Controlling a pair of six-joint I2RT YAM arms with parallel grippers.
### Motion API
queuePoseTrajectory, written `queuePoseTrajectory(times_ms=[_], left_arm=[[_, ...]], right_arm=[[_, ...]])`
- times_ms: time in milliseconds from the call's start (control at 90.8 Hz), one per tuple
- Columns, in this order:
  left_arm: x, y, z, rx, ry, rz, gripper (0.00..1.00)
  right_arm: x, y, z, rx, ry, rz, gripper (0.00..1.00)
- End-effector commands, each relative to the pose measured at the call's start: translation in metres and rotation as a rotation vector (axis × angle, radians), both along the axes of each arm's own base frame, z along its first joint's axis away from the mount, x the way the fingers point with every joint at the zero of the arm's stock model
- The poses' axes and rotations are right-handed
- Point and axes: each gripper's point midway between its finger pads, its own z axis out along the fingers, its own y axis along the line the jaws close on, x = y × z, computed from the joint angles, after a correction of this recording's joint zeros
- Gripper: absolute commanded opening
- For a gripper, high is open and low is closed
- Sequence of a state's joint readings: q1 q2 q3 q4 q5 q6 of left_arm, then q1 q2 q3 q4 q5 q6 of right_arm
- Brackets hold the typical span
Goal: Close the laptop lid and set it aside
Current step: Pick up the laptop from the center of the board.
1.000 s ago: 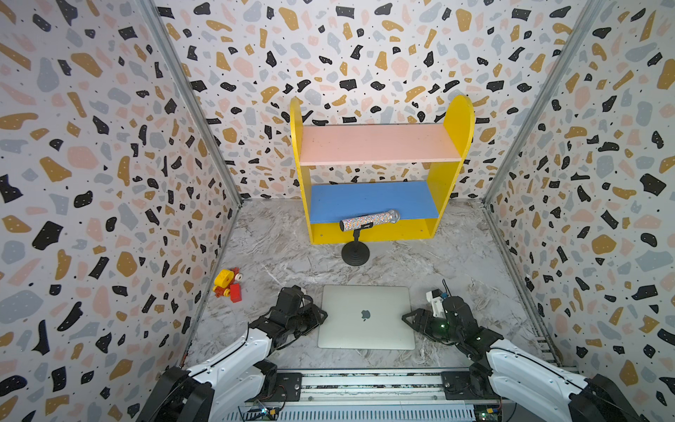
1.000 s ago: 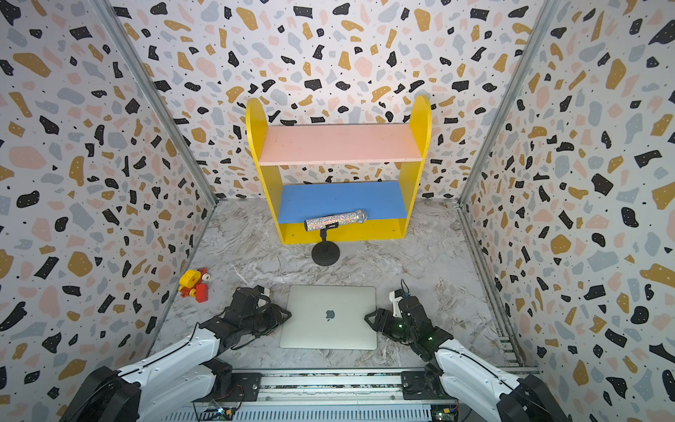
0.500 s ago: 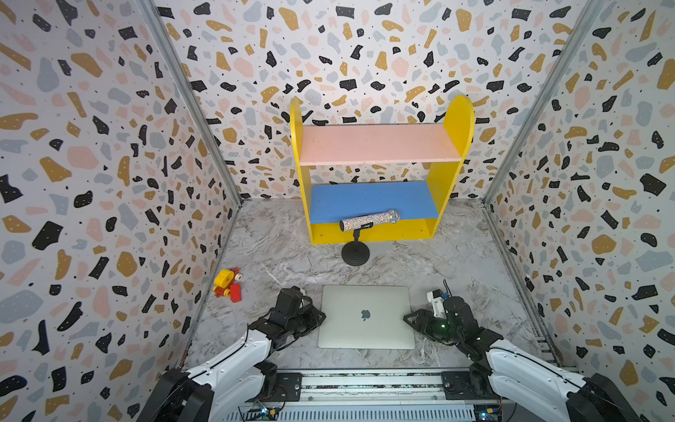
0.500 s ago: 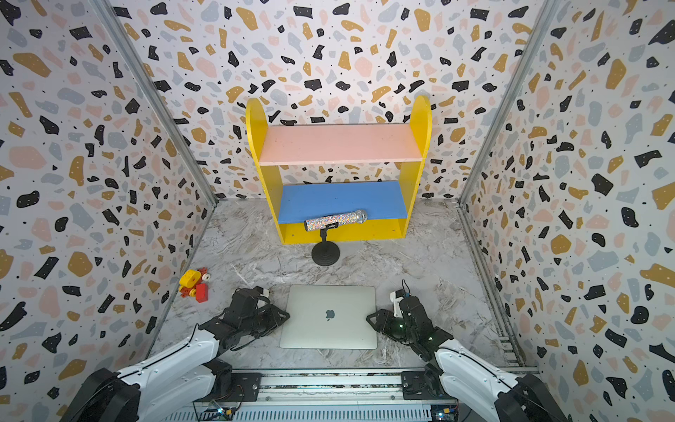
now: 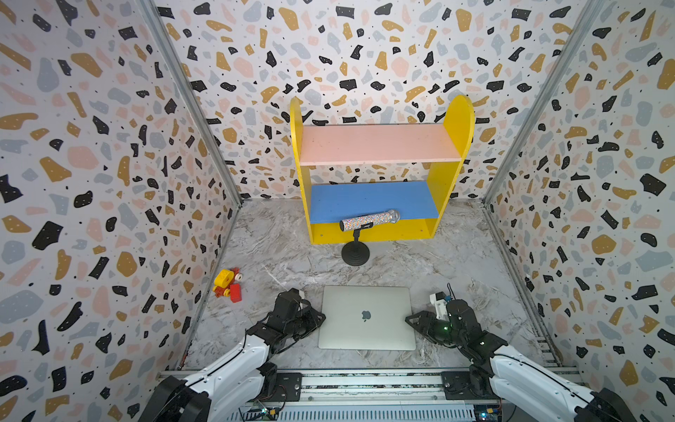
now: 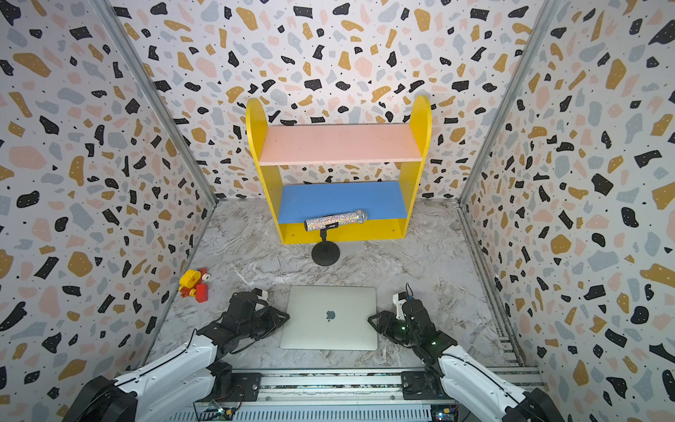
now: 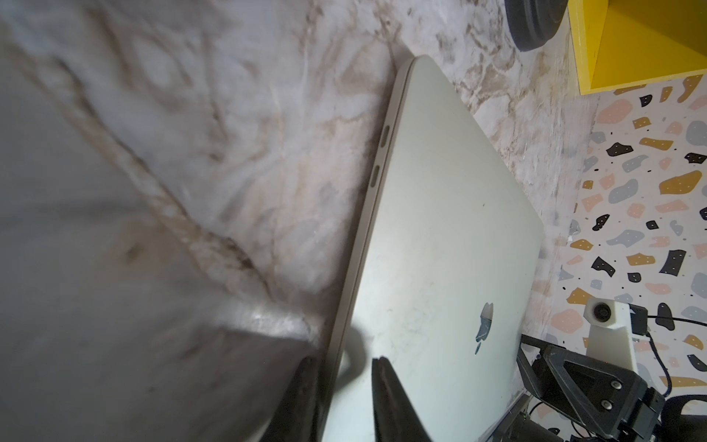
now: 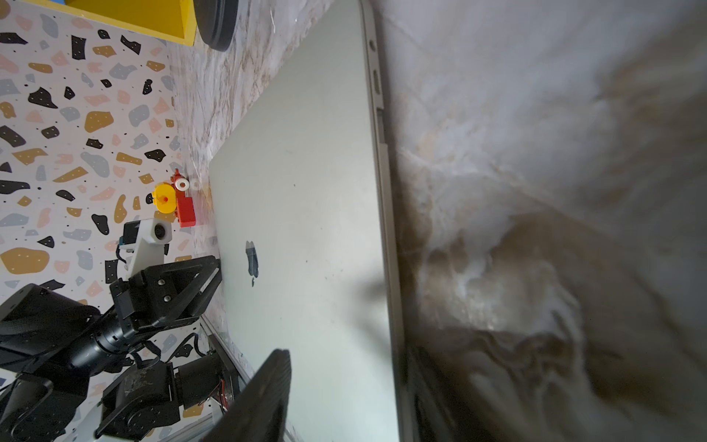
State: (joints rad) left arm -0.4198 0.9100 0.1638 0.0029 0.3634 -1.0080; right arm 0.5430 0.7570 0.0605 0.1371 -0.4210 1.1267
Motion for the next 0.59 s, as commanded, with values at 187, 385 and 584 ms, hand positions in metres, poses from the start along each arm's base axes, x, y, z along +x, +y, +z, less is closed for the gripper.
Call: queuePoseTrajectory(times_ms=[187, 385, 584], left_arm=[[0.007, -0.024, 0.036, -0.172, -0.105, -0.060, 0.26], [0.008, -0.027, 0.045, -0.203, -0.133, -0.061, 0.25], [0.009, -0.027, 0.053, -0.230, -0.159, -0.057, 0.25]], right_arm=[[0.009, 0.021, 0.045, 0.178, -0.103, 0.038, 0.52], [0.012, 0.022, 0.055, 0.237, -0.125, 0.014, 0.50], [0.014, 0.021, 0.065, 0.260, -0.153, 0.000, 0.46]])
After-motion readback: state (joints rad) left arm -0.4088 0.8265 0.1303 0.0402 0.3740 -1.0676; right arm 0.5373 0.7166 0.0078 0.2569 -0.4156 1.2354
